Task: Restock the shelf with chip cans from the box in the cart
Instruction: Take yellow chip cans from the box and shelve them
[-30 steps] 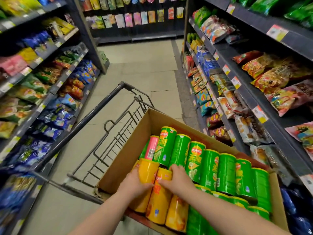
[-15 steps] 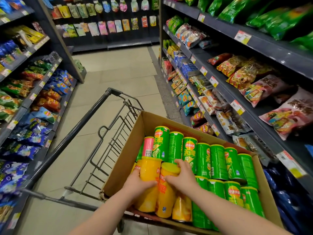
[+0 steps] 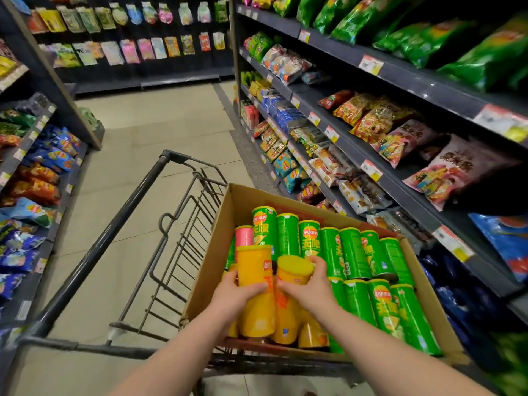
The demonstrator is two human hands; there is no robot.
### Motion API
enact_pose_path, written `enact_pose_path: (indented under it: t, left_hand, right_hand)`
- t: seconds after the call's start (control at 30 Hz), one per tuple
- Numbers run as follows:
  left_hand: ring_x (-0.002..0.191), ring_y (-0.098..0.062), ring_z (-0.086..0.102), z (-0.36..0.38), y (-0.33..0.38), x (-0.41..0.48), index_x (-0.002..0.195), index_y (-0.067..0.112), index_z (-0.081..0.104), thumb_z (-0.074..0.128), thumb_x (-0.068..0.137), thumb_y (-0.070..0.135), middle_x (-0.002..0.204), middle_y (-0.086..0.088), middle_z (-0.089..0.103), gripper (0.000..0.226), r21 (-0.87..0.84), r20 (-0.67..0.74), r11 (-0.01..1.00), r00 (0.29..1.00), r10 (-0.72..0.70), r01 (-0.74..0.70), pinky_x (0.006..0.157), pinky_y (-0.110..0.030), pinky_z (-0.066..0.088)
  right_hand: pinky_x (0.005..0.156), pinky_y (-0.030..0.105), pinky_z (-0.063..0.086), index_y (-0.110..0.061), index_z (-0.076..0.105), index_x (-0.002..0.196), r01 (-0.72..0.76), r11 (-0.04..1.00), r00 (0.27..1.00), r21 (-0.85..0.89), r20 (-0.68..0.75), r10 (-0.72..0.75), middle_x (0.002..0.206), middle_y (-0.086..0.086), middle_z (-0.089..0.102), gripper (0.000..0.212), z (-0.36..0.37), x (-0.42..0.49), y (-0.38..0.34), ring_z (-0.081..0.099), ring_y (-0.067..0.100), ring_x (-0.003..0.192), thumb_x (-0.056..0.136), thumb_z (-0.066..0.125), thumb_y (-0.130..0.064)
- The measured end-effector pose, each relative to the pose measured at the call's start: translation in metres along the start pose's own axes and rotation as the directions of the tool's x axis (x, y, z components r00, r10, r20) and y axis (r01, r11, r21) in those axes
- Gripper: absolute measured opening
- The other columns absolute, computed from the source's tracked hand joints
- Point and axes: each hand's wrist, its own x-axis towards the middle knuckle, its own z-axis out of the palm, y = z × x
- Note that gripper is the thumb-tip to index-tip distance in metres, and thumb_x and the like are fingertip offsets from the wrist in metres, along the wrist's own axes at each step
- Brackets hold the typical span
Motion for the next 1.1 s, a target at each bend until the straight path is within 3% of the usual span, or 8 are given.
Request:
enact_pose_path:
  t: [0.3, 0.47, 0.57, 0.63, 0.77, 0.9, 1.0, 1.1]
  left_hand:
    - [0.099, -0.025, 0.065, 0.012, 0.024, -0.003, 0.126, 0.02, 0.05, 0.073, 0.081, 0.027, 0.113, -0.005, 0.066, 0.052, -0.135, 0.194, 0.989, 0.977, 0.087, -0.062, 0.082, -0.042, 0.054]
    - [0.097, -0.026, 0.067, 0.04, 0.037, -0.012, 0.122, 0.016, 0.055, 0.073, 0.058, 0.04, 0.11, -0.007, 0.068, 0.07, -0.128, 0.333, 0.986, 0.932, 0.144, -0.107, 0.081, -0.044, 0.055]
    - [0.098, -0.027, 0.066, 0.062, 0.044, -0.019, 0.12, 0.017, 0.057, 0.076, 0.052, 0.043, 0.111, -0.008, 0.068, 0.075, -0.127, 0.419, 0.986, 0.895, 0.153, -0.109, 0.082, -0.043, 0.054]
    - [0.099, -0.029, 0.066, 0.076, 0.049, -0.025, 0.12, 0.017, 0.057, 0.078, 0.047, 0.045, 0.111, -0.009, 0.069, 0.081, -0.125, 0.481, 0.987, 0.864, 0.148, -0.1, 0.088, -0.047, 0.053]
    - [0.098, -0.029, 0.066, 0.104, 0.058, -0.041, 0.116, 0.017, 0.056, 0.076, 0.052, 0.041, 0.108, -0.008, 0.069, 0.072, -0.119, 0.565, 0.986, 0.808, 0.164, -0.116, 0.091, -0.05, 0.051]
    - [0.097, -0.028, 0.066, 0.134, 0.069, -0.058, 0.116, 0.017, 0.058, 0.075, 0.052, 0.043, 0.106, -0.007, 0.07, 0.071, -0.116, 0.632, 0.981, 0.75, 0.194, -0.156, 0.09, -0.049, 0.051]
    - [0.092, -0.026, 0.068, 0.161, 0.077, -0.075, 0.113, 0.016, 0.06, 0.073, 0.053, 0.04, 0.101, -0.007, 0.072, 0.066, -0.116, 0.68, 0.976, 0.702, 0.211, -0.182, 0.08, -0.041, 0.054]
    - [0.087, -0.024, 0.069, 0.191, 0.084, -0.096, 0.108, 0.016, 0.061, 0.067, 0.059, 0.035, 0.095, -0.006, 0.073, 0.054, -0.131, 0.709, 0.971, 0.665, 0.233, -0.201, 0.07, -0.034, 0.052]
  right_hand:
    - [0.098, 0.04, 0.047, -0.022, 0.034, 0.138, 0.087, 0.978, 0.98, 0.192, -0.195, -0.048, 0.125, 0.006, 0.055, 0.087, -0.057, -0.028, -0.023, 0.056, 0.021, 0.109, 0.068, 0.085, -0.022]
    - [0.098, 0.042, 0.048, -0.025, 0.029, 0.14, 0.101, 0.955, 0.955, 0.278, -0.297, -0.014, 0.124, 0.001, 0.053, 0.09, -0.086, -0.059, -0.021, 0.056, 0.02, 0.111, 0.069, 0.084, -0.023]
    - [0.092, 0.039, 0.052, -0.023, 0.031, 0.136, 0.116, 0.945, 0.928, 0.304, -0.371, 0.006, 0.124, 0.001, 0.054, 0.086, -0.104, -0.078, -0.017, 0.057, 0.017, 0.106, 0.069, 0.084, -0.021]
    - [0.079, 0.029, 0.052, -0.026, 0.034, 0.13, 0.121, 0.947, 0.913, 0.299, -0.408, 0.013, 0.117, -0.003, 0.055, 0.078, -0.118, -0.092, -0.014, 0.057, 0.01, 0.098, 0.07, 0.083, -0.022]
    - [0.067, 0.02, 0.047, -0.031, 0.036, 0.121, 0.14, 0.943, 0.876, 0.302, -0.482, 0.024, 0.109, -0.009, 0.056, 0.067, -0.144, -0.119, -0.011, 0.055, 0.001, 0.09, 0.072, 0.082, -0.022]
    - [0.079, 0.031, 0.051, -0.03, 0.038, 0.127, 0.142, 0.943, 0.843, 0.299, -0.536, 0.043, 0.112, -0.007, 0.059, 0.071, -0.172, -0.141, -0.006, 0.059, 0.009, 0.097, 0.071, 0.082, -0.026]
    - [0.081, 0.035, 0.053, -0.031, 0.039, 0.128, 0.159, 0.936, 0.824, 0.313, -0.565, 0.049, 0.111, -0.007, 0.06, 0.069, -0.197, -0.158, 0.0, 0.06, 0.011, 0.098, 0.073, 0.081, -0.026]
    - [0.072, 0.029, 0.053, -0.027, 0.04, 0.134, 0.199, 0.922, 0.803, 0.333, -0.595, 0.041, 0.112, -0.005, 0.061, 0.072, -0.225, -0.176, 0.009, 0.061, 0.011, 0.097, 0.074, 0.08, -0.022]
